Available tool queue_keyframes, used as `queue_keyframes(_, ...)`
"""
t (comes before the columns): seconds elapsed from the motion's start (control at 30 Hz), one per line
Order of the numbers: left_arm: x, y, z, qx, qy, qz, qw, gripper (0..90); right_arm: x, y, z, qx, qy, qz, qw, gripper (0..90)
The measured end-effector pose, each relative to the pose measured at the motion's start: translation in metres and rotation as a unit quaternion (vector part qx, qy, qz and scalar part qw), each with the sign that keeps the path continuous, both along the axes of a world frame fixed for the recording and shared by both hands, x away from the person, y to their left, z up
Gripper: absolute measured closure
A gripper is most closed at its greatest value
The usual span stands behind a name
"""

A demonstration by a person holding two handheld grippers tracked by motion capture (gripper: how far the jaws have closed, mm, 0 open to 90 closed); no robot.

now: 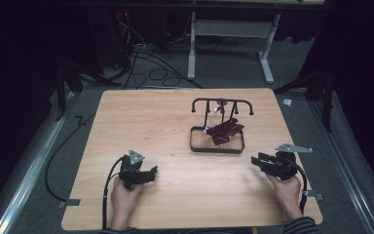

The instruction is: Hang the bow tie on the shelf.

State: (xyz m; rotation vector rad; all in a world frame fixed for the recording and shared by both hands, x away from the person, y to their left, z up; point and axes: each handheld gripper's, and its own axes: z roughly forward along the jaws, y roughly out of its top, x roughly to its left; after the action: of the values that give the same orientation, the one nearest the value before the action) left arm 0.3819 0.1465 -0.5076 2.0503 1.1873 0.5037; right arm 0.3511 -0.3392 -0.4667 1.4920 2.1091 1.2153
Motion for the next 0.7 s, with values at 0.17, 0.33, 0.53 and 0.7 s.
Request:
queue_keyframes(0.17, 0.000, 0.000, 0.000, 0.000, 0.000, 0.000, 1.0000, 21.2, 0.000, 0.004, -0.006, -0.008, 0.009, 0.004, 0.9999, 56.5)
queue_keyframes(0.33, 0.000, 0.000, 0.000, 0.000, 0.000, 0.000, 1.0000, 21.2, 0.001, 0.006, -0.010, -0.009, 0.012, 0.007, 0.9999, 56.6)
queue_keyframes(0.53, 0.000, 0.000, 0.000, 0.000, 0.000, 0.000, 1.0000, 21.2, 0.001, 0.009, -0.015, -0.012, 0.015, 0.008, 0.9998, 56.5)
queue_keyframes(0.7, 0.000, 0.000, 0.000, 0.000, 0.000, 0.000, 1.0000, 21.2, 0.002, 0.013, -0.020, -0.023, 0.015, 0.010, 0.9996, 56.6)
